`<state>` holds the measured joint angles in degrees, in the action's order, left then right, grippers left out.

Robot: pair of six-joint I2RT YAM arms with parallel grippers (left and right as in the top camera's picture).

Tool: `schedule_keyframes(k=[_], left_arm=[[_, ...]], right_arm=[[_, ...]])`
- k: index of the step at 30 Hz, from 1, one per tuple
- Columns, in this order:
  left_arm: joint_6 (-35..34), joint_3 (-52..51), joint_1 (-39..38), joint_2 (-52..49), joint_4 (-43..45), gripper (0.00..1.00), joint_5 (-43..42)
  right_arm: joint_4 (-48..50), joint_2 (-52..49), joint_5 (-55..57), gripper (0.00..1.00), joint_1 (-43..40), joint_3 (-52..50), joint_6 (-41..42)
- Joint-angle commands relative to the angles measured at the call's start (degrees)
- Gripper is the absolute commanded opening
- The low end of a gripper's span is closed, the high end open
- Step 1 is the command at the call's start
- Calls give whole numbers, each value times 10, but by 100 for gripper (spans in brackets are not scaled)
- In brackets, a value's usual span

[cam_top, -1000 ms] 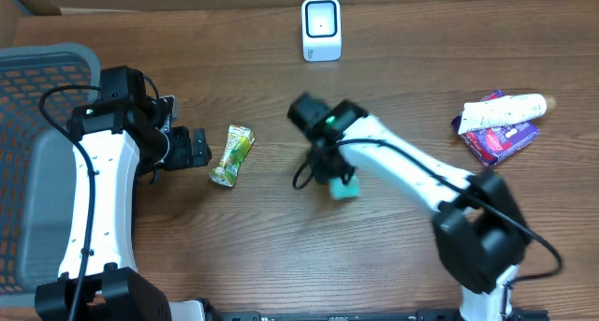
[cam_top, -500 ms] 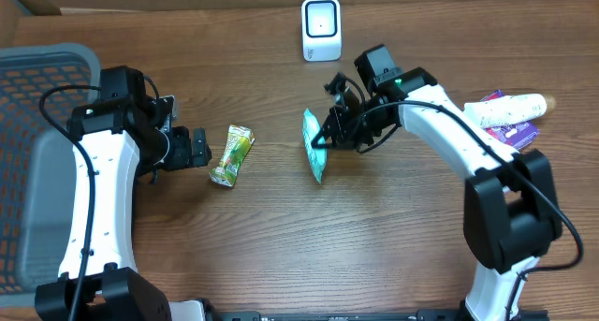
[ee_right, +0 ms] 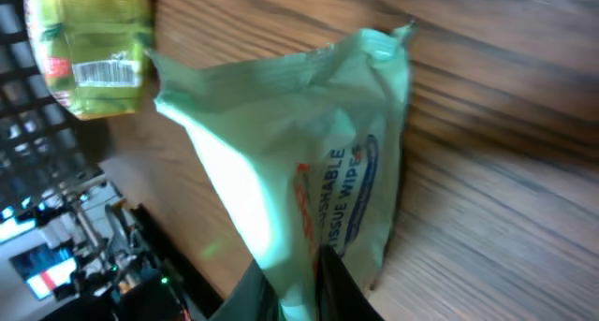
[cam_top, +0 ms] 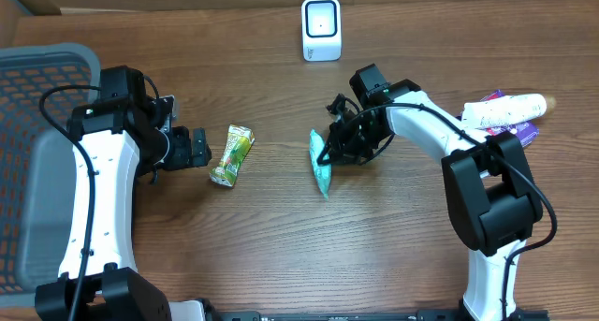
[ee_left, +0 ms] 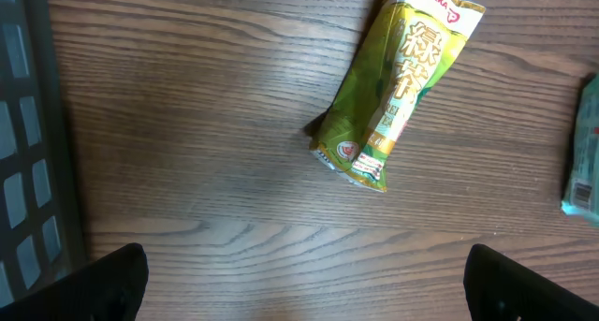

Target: Scan the item barcode

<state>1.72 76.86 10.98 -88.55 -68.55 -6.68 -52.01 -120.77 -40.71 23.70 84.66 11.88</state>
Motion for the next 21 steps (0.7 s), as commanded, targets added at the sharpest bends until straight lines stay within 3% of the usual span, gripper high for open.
schedule_keyframes(k=[1,5,8,13,19,21], left_arm=[[9,4,2,-3,0,100,-4],[9,4,2,-3,0,100,-4],[9,4,2,-3,1,100,-4],[9,4,2,-3,0,100,-4],[9,4,2,-3,1,100,-4],[9,4,2,-3,0,100,-4]], right_arm=[[-13,5,108,15,-11,0,21],[-28,5,159,20,-18,0,31],[-40,5,206,32,-23,1,31],[-89,5,299,40,-30,31,29],[-177,5,327,39,-27,113,-7],[-196,5,308,33,-17,122,-22]])
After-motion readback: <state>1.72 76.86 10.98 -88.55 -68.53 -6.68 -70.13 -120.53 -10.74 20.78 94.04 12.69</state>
